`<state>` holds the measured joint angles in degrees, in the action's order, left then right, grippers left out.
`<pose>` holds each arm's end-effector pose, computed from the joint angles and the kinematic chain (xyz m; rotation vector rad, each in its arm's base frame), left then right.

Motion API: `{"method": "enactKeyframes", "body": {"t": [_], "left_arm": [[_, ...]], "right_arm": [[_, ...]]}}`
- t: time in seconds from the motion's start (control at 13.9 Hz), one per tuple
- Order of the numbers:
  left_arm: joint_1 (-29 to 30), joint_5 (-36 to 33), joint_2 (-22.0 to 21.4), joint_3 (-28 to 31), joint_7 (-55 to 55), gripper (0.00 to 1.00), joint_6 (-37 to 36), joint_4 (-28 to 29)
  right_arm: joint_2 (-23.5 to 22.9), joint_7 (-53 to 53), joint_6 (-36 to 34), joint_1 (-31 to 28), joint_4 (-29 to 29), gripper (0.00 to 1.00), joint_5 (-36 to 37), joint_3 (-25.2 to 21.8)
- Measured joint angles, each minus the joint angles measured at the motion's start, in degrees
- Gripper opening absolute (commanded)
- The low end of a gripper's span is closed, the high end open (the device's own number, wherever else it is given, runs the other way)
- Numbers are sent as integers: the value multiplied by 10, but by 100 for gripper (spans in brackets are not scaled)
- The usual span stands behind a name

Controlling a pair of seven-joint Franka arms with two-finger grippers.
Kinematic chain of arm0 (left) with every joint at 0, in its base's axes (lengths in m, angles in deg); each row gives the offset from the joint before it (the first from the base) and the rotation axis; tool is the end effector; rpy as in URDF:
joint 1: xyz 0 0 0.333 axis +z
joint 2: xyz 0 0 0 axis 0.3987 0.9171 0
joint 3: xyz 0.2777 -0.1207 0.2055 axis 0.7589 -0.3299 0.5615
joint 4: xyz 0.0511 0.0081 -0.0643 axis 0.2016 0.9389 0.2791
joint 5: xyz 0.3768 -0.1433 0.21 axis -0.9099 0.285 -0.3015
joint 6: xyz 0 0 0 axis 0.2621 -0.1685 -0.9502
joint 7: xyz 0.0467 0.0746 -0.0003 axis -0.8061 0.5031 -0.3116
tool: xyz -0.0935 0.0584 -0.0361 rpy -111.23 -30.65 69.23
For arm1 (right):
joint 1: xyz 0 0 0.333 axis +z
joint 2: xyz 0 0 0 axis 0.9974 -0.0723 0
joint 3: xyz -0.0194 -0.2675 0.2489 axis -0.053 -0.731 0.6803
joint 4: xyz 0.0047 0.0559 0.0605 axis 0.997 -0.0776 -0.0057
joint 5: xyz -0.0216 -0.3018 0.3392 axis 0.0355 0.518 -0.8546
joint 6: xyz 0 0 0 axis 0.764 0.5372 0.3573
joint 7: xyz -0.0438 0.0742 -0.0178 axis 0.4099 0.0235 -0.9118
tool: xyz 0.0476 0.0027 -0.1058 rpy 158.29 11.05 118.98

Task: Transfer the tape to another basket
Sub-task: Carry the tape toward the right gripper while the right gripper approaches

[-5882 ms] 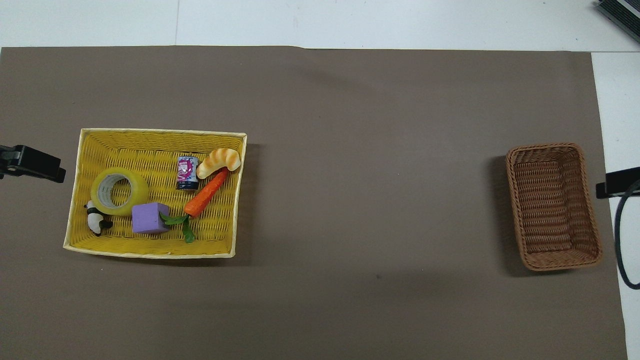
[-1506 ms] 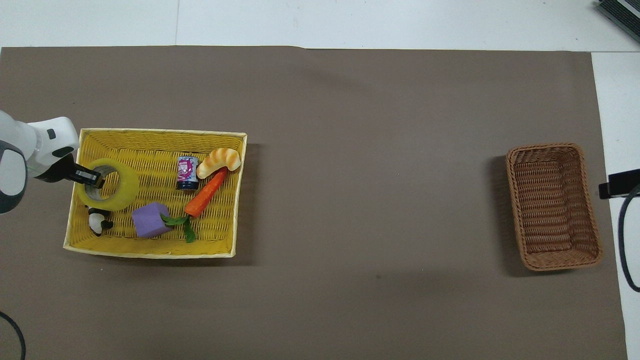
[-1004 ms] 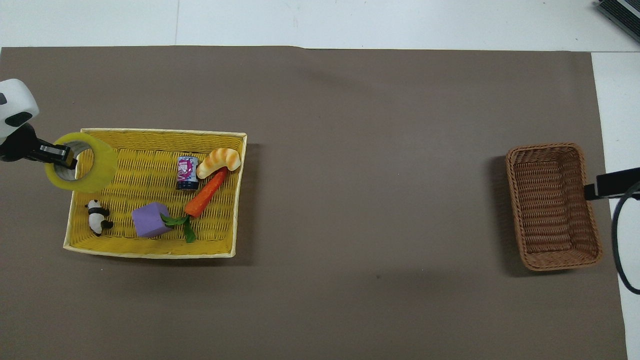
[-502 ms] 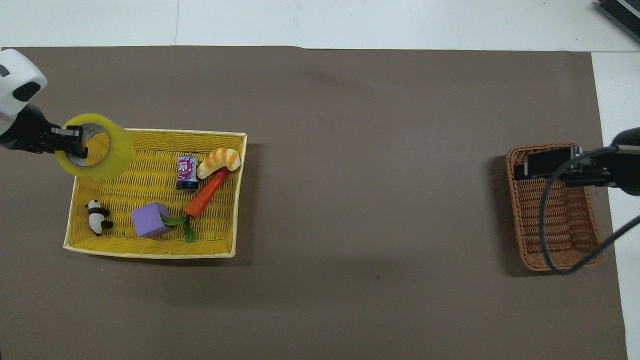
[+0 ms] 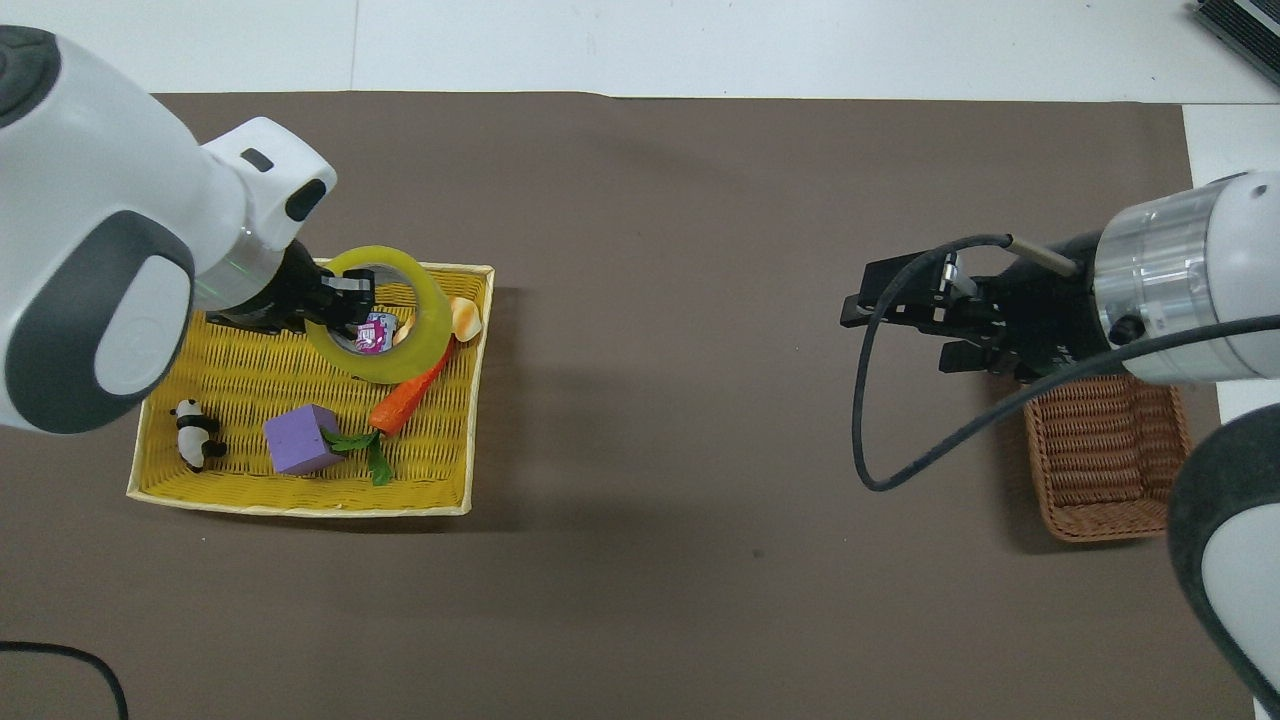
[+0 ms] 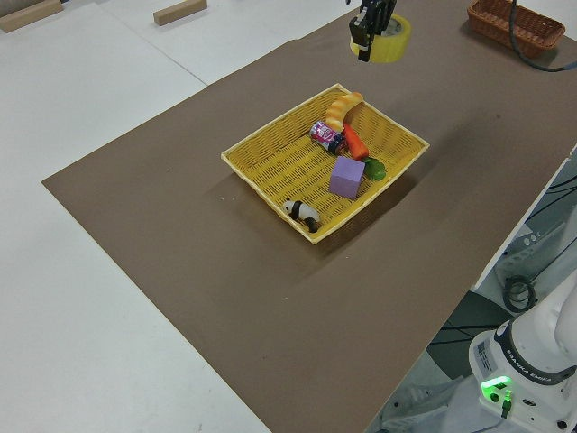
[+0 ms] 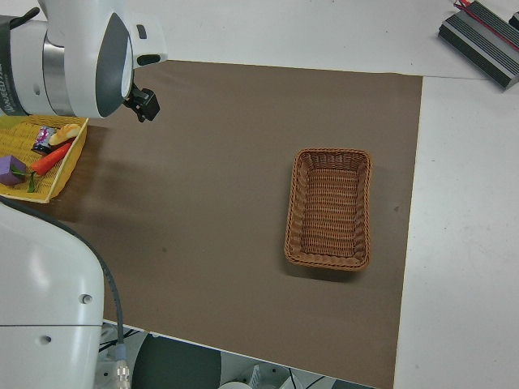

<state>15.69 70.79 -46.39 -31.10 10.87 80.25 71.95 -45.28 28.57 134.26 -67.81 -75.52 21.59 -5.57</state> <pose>0.6374 -0.2168 0.5723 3.0927 0.0805 -0.1571 0.5993 0.1667 0.6936 -2.6796 0.4661 0.0101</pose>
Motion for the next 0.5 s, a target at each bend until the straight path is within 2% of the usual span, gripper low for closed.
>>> {"method": "enactKeyframes", "body": {"t": [0.29,0.5], "left_arm": [[-47,88,-4,-4,-28,0,18,3],[-73,156,-10,-6,-28,0,57,16]], "right_arm": [[-25,30,8,0,-1,100,-64,-2],[-40,30,8,11,-5,100,-77,-1]]}}
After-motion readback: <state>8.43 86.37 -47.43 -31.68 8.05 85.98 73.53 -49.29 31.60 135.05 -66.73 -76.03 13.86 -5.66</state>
